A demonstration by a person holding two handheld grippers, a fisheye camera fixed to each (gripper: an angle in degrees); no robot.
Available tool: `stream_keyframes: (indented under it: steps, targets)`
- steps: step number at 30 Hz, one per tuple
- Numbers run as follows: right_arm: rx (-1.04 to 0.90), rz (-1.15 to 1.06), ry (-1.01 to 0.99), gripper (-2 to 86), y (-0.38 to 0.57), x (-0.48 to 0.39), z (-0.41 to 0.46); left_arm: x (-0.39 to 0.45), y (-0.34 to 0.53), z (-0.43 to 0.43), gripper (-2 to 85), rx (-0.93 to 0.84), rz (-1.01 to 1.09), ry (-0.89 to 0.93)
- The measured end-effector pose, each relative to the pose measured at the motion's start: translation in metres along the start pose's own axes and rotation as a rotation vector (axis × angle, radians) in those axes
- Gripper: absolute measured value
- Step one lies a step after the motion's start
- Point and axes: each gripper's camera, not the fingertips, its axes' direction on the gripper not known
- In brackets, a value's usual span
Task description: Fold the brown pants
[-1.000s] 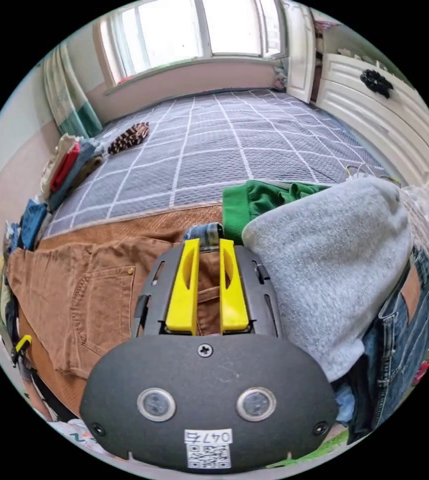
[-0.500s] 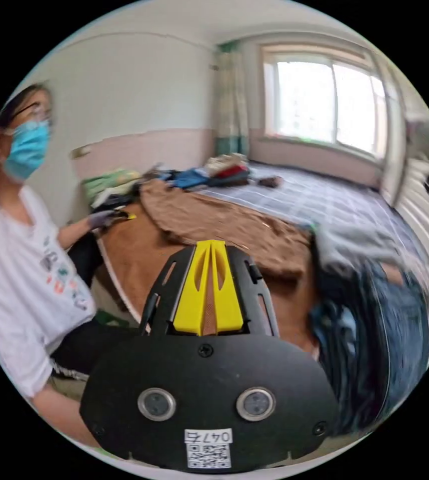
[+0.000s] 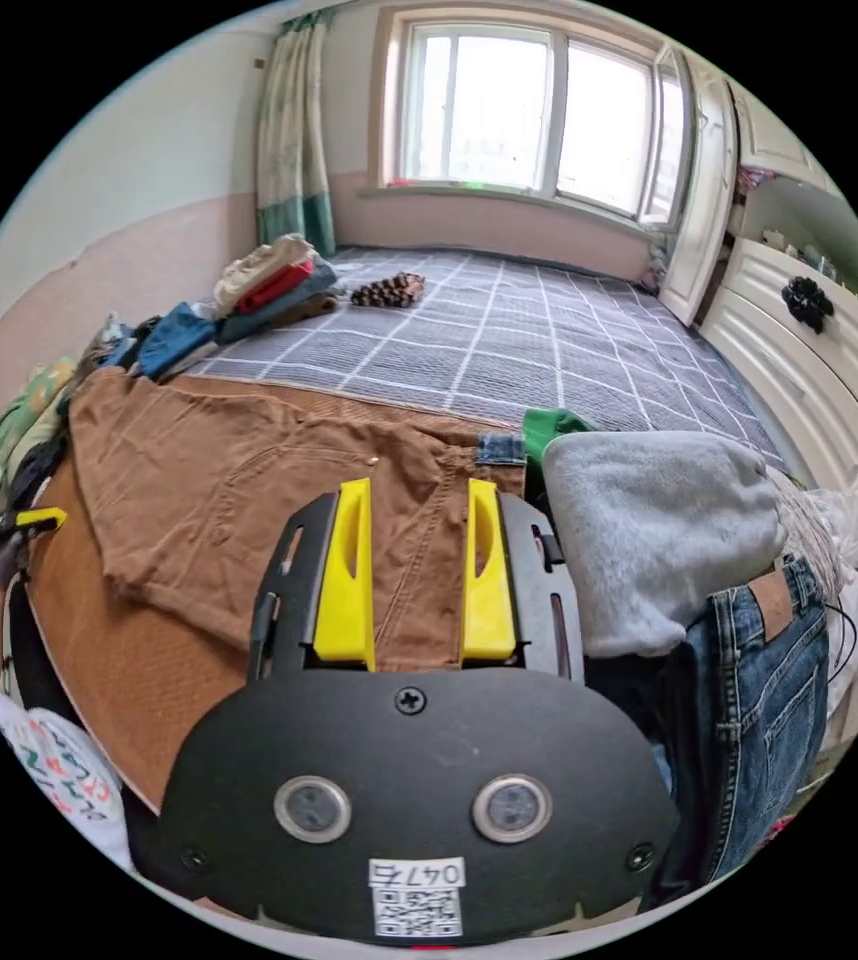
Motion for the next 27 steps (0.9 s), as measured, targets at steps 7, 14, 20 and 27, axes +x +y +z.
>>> stream_keyframes:
  steps: [7, 14, 20, 27]
  targets:
    - [-0.143, 0.151, 0.152, 12.7, -0.064, 0.047, 0.087, 0.008, 0.01, -0.011, -1.0, -0.009, 0.052, -0.01]
    - [-0.277, 0.006, 0.196, 4.9, -0.097, 0.024, 0.124, -0.011, 0.03, -0.021, -1.0, -0.008, 0.041, 0.025]
    - [-0.07, -0.361, -0.004, 1.3, -0.049, -0.075, -0.002, -0.043, 0.061, -0.029, -1.0, 0.021, 0.002, 0.068]
    - [0.119, -0.644, -0.464, 1.1, 0.183, -0.082, -0.211, -0.105, 0.107, -0.037, 0.2, 0.072, -0.151, 0.188]
